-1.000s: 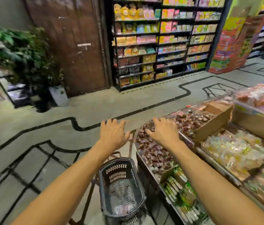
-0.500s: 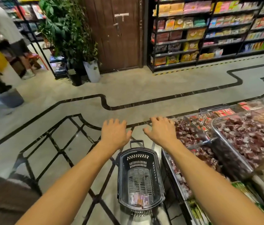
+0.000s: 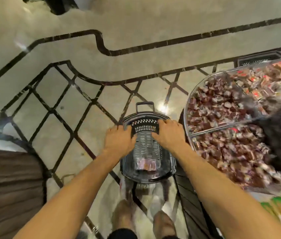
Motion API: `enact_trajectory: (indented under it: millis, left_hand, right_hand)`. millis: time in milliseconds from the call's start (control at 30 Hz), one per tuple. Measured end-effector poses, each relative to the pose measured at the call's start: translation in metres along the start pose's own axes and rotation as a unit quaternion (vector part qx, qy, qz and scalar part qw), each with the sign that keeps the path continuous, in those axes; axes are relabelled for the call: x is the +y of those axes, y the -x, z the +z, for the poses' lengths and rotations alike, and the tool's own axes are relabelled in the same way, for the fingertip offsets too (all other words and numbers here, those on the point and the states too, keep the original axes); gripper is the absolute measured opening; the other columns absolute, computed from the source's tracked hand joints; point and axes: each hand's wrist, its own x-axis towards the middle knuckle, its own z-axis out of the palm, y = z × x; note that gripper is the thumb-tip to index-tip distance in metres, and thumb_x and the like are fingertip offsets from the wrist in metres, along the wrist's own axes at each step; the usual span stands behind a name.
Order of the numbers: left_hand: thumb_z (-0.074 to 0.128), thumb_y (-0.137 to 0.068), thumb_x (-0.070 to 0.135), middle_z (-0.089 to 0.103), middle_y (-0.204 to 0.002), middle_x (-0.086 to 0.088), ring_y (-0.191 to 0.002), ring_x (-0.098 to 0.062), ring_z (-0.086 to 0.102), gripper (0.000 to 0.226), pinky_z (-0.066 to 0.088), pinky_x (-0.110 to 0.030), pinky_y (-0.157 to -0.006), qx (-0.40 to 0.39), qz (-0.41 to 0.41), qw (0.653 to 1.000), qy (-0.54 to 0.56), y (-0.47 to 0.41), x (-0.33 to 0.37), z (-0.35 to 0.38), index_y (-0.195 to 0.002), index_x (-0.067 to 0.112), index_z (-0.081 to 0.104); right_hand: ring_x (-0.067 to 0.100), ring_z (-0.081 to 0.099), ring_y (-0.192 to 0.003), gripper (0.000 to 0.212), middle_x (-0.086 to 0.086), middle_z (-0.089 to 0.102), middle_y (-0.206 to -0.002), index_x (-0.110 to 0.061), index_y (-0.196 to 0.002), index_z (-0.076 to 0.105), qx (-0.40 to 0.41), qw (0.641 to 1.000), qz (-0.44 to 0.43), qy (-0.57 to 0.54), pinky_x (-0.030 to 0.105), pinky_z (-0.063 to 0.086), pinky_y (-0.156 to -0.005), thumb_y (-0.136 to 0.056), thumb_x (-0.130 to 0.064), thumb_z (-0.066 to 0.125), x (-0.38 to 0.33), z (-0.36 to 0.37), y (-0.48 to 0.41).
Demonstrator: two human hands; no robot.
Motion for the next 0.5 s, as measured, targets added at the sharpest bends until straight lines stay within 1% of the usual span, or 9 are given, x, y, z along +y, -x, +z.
enact_trajectory:
  millis: [67,200,267,333,400,433,500]
  left_hand:
    - [0.041,-0.103,0.053,0.061,-0.135,-0.014,-0.128,-0.035,0.054,0.050,0.042,-0.045,-0.106,-0.035,0.006,0.999,0.001,-0.026,-0.003,0.040,-0.139,0.020,0.050]
    - [0.043,-0.102,0.049,0.063,-0.131,-0.012,-0.124,-0.034,0.056,0.044,0.044,-0.043,-0.100,-0.075,0.016,0.997,0.010,-0.073,0.000,0.127,-0.135,0.020,0.051]
    - [0.042,-0.104,0.048,0.060,-0.136,-0.011,-0.128,-0.033,0.053,0.046,0.042,-0.044,-0.102,-0.113,0.015,0.993,0.019,-0.093,0.003,0.178,-0.139,0.020,0.048]
    - [0.041,-0.105,0.046,0.057,-0.140,-0.011,-0.131,-0.032,0.051,0.048,0.043,-0.044,-0.104,-0.148,0.016,0.988,0.037,-0.111,0.005,0.230,-0.144,0.019,0.045]
    - [0.042,-0.107,0.044,0.057,-0.139,-0.013,-0.128,-0.034,0.054,0.049,0.046,-0.045,-0.100,-0.185,0.002,0.979,0.082,-0.129,0.007,0.285,-0.147,0.016,0.044]
    - [0.044,-0.107,0.042,0.060,-0.135,-0.016,-0.124,-0.036,0.057,0.048,0.049,-0.045,-0.097,-0.203,-0.011,0.972,0.115,-0.138,0.009,0.313,-0.145,0.012,0.046]
    - [0.048,-0.107,0.036,0.066,-0.121,-0.021,-0.112,-0.041,0.064,0.041,0.054,-0.046,-0.089,-0.234,-0.049,0.951,0.195,-0.153,0.012,0.370,-0.134,0.006,0.053]
  right_hand:
    - [0.037,0.057,-0.123,0.061,0.015,0.062,-0.130,-0.018,-0.138,0.053,-0.027,0.999,0.017,-0.005,0.049,0.046,-0.104,-0.095,-0.061,0.051,0.006,0.038,-0.020]
    - [0.037,0.058,-0.119,0.062,0.014,0.062,-0.128,-0.019,-0.142,0.052,-0.056,0.996,0.065,-0.029,0.046,0.049,-0.094,-0.095,-0.059,0.057,0.019,0.124,-0.054]
    - [0.037,0.057,-0.122,0.066,0.014,0.061,-0.130,-0.018,-0.145,0.049,-0.090,0.991,0.089,-0.043,0.046,0.048,-0.096,-0.096,-0.060,0.058,0.027,0.171,-0.071]
    - [0.037,0.056,-0.124,0.066,0.014,0.059,-0.131,-0.016,-0.144,0.049,-0.122,0.985,0.113,-0.054,0.045,0.047,-0.097,-0.096,-0.060,0.059,0.037,0.220,-0.086]
    - [0.036,0.054,-0.125,0.061,0.013,0.058,-0.133,-0.015,-0.143,0.049,-0.147,0.977,0.140,-0.070,0.044,0.047,-0.098,-0.098,-0.056,0.059,0.048,0.271,-0.099]
    - [0.036,0.054,-0.125,0.059,0.013,0.057,-0.133,-0.015,-0.143,0.048,-0.155,0.972,0.154,-0.082,0.045,0.048,-0.098,-0.099,-0.053,0.059,0.052,0.296,-0.105]
    - [0.037,0.054,-0.125,0.054,0.014,0.057,-0.132,-0.015,-0.140,0.048,-0.171,0.963,0.180,-0.104,0.047,0.049,-0.096,-0.100,-0.049,0.060,0.058,0.347,-0.116]
